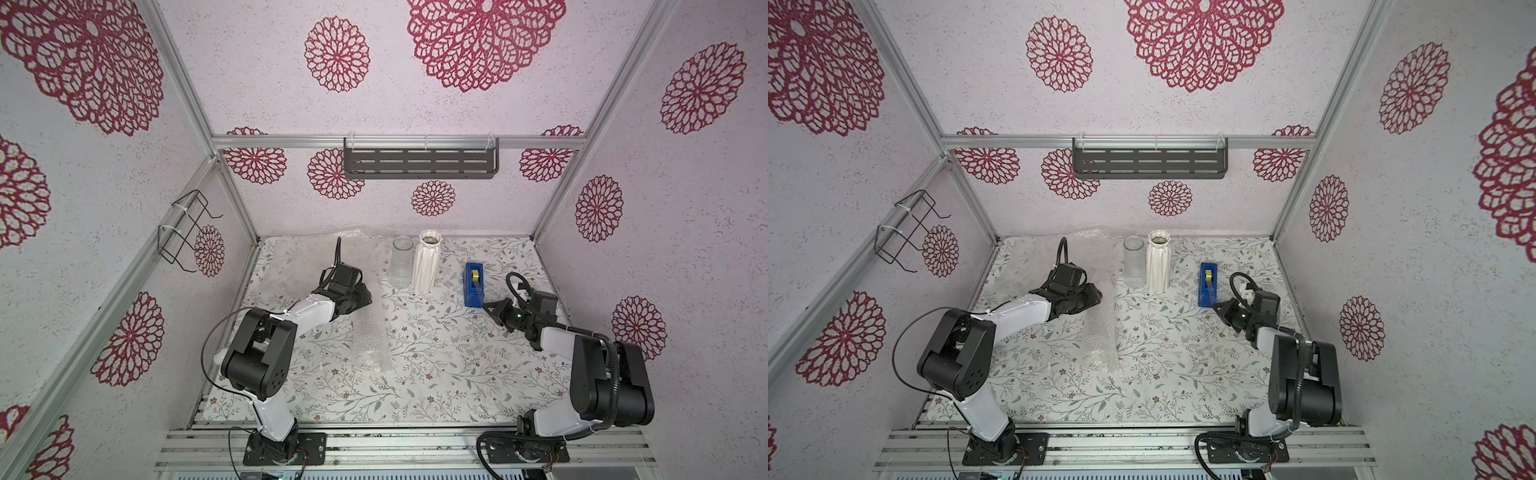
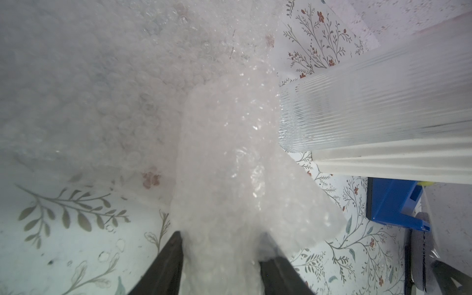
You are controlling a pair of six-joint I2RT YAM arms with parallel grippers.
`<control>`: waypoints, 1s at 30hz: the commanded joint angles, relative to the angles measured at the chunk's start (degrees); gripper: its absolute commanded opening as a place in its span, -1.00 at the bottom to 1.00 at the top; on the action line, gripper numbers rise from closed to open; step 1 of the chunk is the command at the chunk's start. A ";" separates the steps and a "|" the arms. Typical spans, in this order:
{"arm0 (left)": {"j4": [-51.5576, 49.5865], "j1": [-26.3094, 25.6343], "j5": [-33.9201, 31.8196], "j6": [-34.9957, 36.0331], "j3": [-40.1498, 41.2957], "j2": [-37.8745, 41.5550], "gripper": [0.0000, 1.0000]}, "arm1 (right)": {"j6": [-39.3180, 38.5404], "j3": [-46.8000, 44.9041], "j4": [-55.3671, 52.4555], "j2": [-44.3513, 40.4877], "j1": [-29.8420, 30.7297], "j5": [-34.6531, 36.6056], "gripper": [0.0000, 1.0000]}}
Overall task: Wrap vases in bubble wrap
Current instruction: Tear off the tape using the Tape Cutter.
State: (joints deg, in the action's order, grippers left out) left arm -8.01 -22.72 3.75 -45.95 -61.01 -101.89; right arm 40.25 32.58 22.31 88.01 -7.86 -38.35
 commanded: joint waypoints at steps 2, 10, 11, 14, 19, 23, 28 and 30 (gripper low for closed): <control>-2.70 -1.08 1.52 -0.28 1.16 -0.64 -0.03 | 7.73 -2.55 10.07 4.58 2.85 2.03 -1.00; -3.39 -1.04 1.02 -0.01 1.42 0.04 -0.04 | 17.70 -4.64 17.77 9.50 9.47 12.66 -1.00; -3.41 -1.05 1.06 0.00 1.42 0.02 -0.03 | 18.11 -4.55 17.94 9.76 10.21 13.72 -1.00; -3.50 -1.03 1.09 0.14 1.18 -0.06 -0.04 | 19.31 -3.61 18.21 11.09 12.24 15.60 -1.00; -3.58 -1.02 1.17 0.25 1.07 0.05 -0.04 | 21.58 -3.05 19.39 13.57 12.96 17.17 -1.00; -3.51 -1.04 1.20 0.34 1.42 0.18 -0.04 | 20.94 -2.75 20.95 12.88 13.99 16.03 -1.00; -2.90 -1.04 2.02 0.42 1.43 -0.36 -0.04 | 15.25 -0.60 15.95 6.39 17.88 13.59 -1.00; -2.37 -1.07 3.01 0.75 1.42 -0.55 -0.04 | 11.61 0.48 13.27 3.62 20.42 12.28 -1.00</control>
State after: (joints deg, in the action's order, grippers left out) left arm -7.97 -22.72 3.86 -45.84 -60.99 -101.86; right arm 57.74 30.48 38.06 96.47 9.78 -23.33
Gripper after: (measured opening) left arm 0.480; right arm 0.046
